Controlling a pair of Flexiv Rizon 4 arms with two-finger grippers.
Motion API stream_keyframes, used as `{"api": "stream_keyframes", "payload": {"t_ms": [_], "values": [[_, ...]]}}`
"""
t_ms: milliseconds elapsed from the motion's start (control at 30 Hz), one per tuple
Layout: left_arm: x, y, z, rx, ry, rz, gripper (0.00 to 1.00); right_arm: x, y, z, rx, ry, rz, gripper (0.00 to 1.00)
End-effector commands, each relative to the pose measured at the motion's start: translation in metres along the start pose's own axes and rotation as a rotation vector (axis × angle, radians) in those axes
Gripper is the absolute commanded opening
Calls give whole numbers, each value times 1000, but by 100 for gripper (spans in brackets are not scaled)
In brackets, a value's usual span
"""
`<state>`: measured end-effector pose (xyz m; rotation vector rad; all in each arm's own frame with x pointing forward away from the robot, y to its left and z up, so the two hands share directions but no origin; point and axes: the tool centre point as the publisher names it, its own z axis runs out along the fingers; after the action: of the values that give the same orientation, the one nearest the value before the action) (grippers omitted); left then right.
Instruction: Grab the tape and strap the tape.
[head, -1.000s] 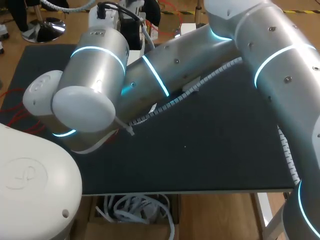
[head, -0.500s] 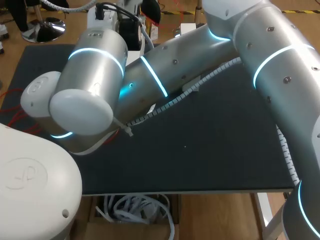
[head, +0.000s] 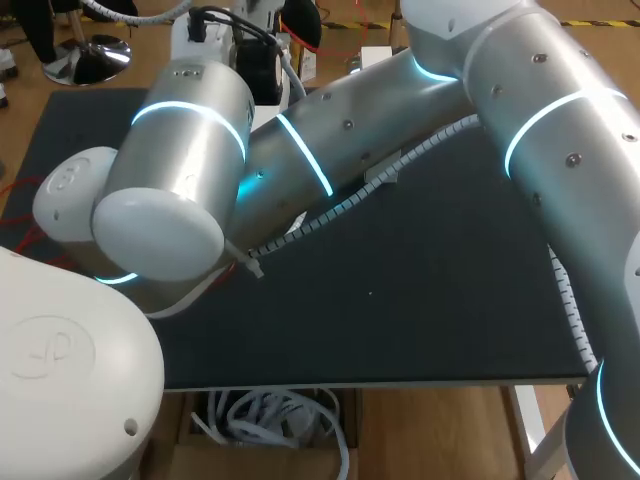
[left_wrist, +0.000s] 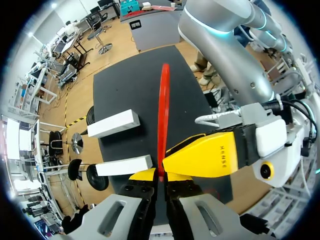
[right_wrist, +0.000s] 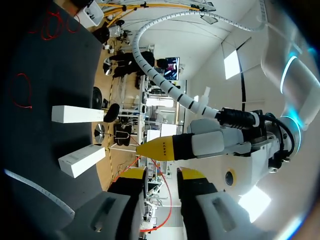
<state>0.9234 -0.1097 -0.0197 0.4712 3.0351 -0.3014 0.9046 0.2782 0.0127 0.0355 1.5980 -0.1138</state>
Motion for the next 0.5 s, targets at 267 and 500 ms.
{"api": "stream_keyframes", "payload": {"t_ms": [267,500], "values": [[0,0,-1,-3,2,-1,0,-9,-13,-23,-16,16,1,38],[0,0,-1,-3,2,-1,0,-15,-29,-35,-16,22,-6,47]]}}
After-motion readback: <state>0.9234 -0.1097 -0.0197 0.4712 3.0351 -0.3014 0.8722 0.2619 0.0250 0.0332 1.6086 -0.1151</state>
